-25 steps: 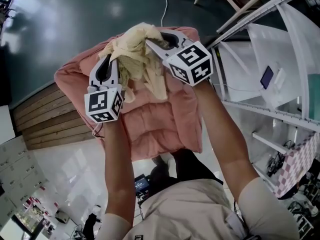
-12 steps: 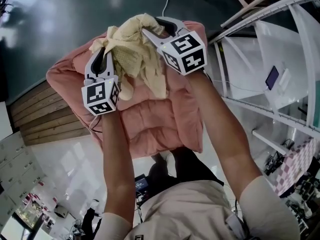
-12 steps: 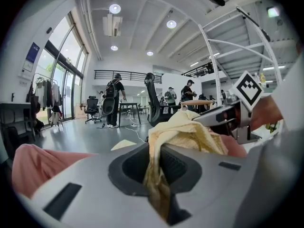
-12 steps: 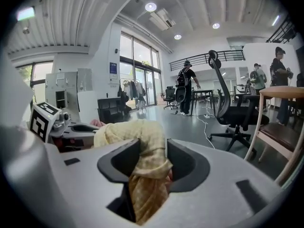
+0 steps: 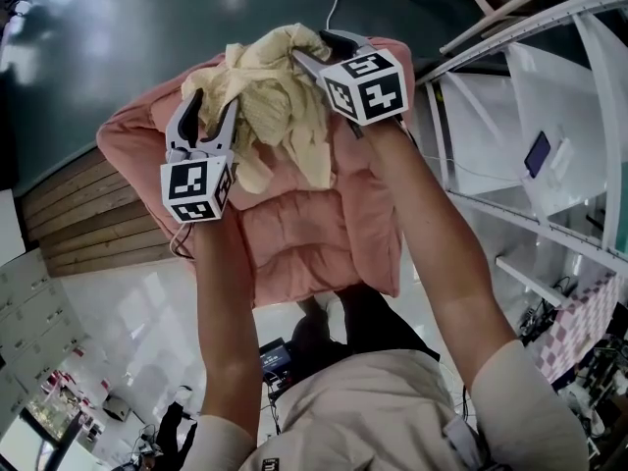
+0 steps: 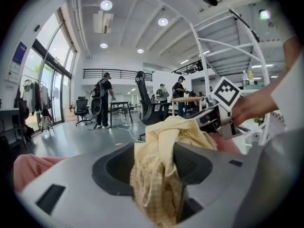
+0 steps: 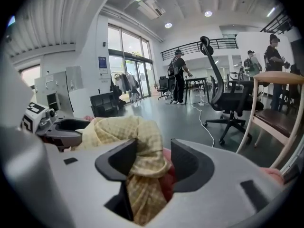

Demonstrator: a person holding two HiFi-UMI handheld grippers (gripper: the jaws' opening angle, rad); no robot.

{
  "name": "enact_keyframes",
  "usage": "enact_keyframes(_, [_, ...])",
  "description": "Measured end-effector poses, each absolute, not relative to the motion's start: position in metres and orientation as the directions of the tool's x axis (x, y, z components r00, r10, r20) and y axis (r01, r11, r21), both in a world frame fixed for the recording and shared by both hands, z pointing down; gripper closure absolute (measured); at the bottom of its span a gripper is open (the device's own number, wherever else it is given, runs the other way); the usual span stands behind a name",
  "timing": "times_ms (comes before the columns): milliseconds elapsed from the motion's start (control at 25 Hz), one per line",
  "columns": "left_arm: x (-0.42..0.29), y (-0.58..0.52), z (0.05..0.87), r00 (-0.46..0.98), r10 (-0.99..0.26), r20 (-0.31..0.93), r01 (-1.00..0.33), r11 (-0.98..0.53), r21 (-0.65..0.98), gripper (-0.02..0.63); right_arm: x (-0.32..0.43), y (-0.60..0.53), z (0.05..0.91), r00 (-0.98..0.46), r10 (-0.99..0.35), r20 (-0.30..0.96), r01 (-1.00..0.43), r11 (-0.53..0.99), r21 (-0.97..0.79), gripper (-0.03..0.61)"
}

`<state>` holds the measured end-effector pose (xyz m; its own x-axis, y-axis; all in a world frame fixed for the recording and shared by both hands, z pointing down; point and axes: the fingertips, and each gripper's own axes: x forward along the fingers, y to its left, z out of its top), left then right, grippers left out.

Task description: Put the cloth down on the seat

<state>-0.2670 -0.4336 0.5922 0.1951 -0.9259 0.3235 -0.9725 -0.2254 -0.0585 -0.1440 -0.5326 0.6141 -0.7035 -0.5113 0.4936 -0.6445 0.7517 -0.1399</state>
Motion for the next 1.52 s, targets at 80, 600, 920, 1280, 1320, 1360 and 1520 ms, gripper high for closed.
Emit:
enact_keyframes(80, [-0.263,-0.425,0.59,0.222,-0.914,0.34,-0.958,-0.269,-0.098,0.385,-0.137,-0.534,0.61,-0.691,-0.521,0.5,-0.659,0.739,-0.14,0.357])
enact_keyframes(600, [-0.266,-0.368,0.497,0.223,-0.93,0.291,-0.934,-0.289,-0.21,0.436,-0.102,-0.511,0.544,-0.656,-0.598,0.461,-0.722,0.675,-0.152,0.382])
enact_keyframes(920, [-0.251,-0.319,0.392,0.249,-0.957,0.148,-0.946,-0.273,-0.173,0.557,-0.096,-0.45,0.433,-0.728,-0.621,0.29,-0.678,0.714,-0.175,0.551])
enact_keyframes(1280, [-0.238,-0.231,0.307,0.31,-0.947,0.08,-0.948,-0.314,-0.043,0.595,-0.091,-0.328,0.33,-0.793,-0.581,0.185,-0.604,0.79,-0.107,0.586])
enact_keyframes(1320, [-0.238,-0.22,0.297,0.312,-0.947,0.072,-0.948,-0.315,-0.038,0.594,-0.09,-0.313,0.32,-0.8,-0.574,0.177,-0.594,0.798,-0.098,0.586])
enact_keyframes(1360, [-0.237,-0.207,0.288,0.314,-0.948,0.062,-0.948,-0.316,-0.034,0.595,-0.089,-0.298,0.309,-0.807,-0.566,0.168,-0.584,0.807,-0.088,0.586])
enact_keyframes(1520, [-0.237,-0.157,0.246,0.312,-0.95,0.016,-0.949,-0.313,-0.037,0.595,-0.086,-0.237,0.263,-0.836,-0.533,0.126,-0.542,0.839,-0.043,0.586])
